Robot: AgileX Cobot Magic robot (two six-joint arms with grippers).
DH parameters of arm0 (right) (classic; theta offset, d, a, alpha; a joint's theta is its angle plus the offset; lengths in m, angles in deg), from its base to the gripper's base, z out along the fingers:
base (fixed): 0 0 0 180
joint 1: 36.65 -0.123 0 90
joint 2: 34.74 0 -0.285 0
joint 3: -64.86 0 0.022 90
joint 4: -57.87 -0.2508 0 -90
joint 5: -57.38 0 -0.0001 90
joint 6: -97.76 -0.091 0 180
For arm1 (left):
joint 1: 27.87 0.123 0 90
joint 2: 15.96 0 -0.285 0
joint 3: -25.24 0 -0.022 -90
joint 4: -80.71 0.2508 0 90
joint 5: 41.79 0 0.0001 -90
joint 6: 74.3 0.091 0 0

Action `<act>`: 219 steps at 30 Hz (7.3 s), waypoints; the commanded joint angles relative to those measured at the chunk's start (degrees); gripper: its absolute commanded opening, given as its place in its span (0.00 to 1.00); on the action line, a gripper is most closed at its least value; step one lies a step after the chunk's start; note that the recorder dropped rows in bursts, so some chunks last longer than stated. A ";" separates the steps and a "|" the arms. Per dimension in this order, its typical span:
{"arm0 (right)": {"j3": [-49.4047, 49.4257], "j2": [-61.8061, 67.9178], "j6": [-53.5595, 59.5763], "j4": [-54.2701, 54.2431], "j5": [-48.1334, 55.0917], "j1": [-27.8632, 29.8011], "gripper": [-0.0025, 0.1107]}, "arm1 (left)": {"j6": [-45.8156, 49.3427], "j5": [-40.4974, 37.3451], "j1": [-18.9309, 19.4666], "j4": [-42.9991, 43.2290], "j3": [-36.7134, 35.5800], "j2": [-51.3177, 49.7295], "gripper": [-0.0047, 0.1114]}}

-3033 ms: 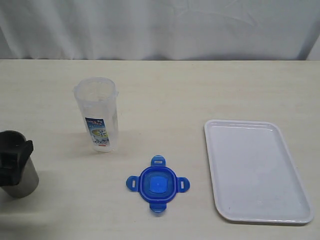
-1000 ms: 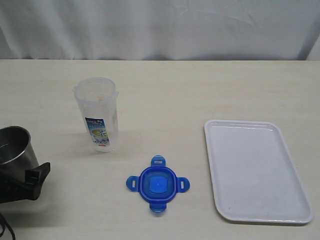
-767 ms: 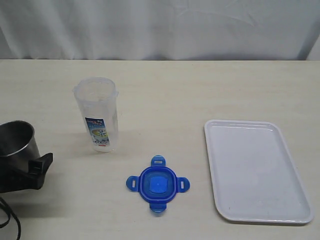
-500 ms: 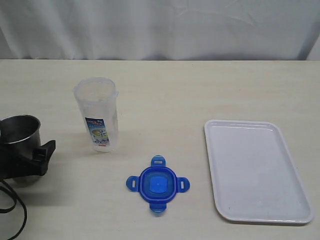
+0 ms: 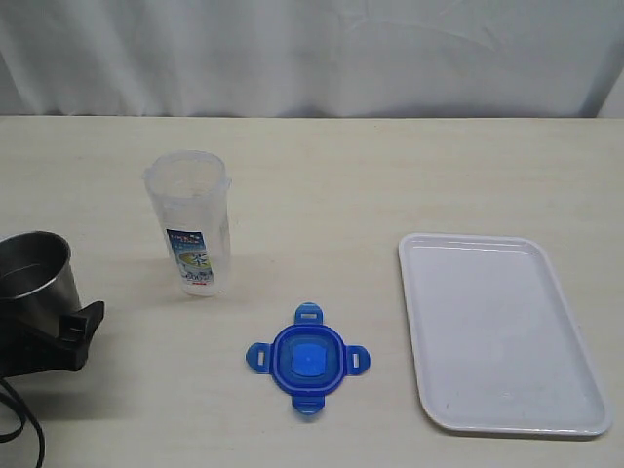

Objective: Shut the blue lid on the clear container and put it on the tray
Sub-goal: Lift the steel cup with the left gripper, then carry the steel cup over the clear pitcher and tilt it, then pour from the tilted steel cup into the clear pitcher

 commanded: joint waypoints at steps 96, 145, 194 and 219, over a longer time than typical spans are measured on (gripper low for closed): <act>0.21 -0.24 0.01 0.28 -0.18 -0.05 0.06 | -6.25 1.42 0.13 8.72 0.90 7.40 0.04; 0.21 -0.24 0.01 0.28 -0.18 -0.05 0.06 | -5.58 -39.04 -3.54 28.82 33.79 19.27 0.04; 0.21 -0.24 0.01 0.28 -0.18 -0.05 0.06 | 21.46 -35.28 -3.54 27.12 33.80 17.52 0.04; 0.21 -0.24 0.01 0.28 -0.18 -0.05 0.06 | 24.47 -35.17 -3.54 27.13 33.80 17.62 0.04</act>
